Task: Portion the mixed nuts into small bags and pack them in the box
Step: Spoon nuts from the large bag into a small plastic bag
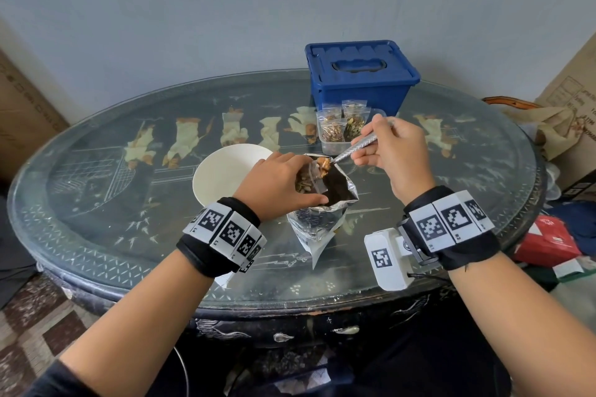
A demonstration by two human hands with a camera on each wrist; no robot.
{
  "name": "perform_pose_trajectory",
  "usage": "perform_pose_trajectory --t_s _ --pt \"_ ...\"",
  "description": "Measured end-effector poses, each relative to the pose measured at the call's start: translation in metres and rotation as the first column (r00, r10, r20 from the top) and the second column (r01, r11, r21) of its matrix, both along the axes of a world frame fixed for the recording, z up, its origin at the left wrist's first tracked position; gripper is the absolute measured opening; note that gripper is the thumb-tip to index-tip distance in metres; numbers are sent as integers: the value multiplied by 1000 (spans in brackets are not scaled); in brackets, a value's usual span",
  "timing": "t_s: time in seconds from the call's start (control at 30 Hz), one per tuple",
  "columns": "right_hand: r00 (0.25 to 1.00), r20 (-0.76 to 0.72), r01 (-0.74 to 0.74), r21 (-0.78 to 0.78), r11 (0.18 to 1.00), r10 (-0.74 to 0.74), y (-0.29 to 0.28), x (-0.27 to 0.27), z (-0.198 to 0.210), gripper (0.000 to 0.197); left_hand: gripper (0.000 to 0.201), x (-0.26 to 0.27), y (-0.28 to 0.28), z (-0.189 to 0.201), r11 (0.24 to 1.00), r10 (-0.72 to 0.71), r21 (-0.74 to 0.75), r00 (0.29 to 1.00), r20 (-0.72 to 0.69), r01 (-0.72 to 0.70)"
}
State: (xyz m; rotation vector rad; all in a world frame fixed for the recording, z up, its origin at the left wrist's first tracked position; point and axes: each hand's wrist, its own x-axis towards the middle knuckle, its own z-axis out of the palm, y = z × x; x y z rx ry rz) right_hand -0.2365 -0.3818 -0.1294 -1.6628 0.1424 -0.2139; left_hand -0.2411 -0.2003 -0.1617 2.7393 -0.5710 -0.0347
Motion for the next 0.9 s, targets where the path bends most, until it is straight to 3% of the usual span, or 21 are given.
perform_pose_trajectory --t_s 0.43,0.63,0.77,0.9 --pt "997 71 -15 -130 991 24 -4 2 13 28 74 4 0 11 996 -57 -75 993 -108 49" --pt "986 149 -40 -188 981 69 2 3 25 29 71 6 3 13 993 -89 -86 993 -83 82" --pt "950 248 -113 -284 952 187 13 0 33 27 61 5 4 8 979 -29 -203 1000 -13 25" --pt "904 331 -143 -360 922 270 23 -3 39 23 54 -1 8 -3 908 106 -410 994 39 -80"
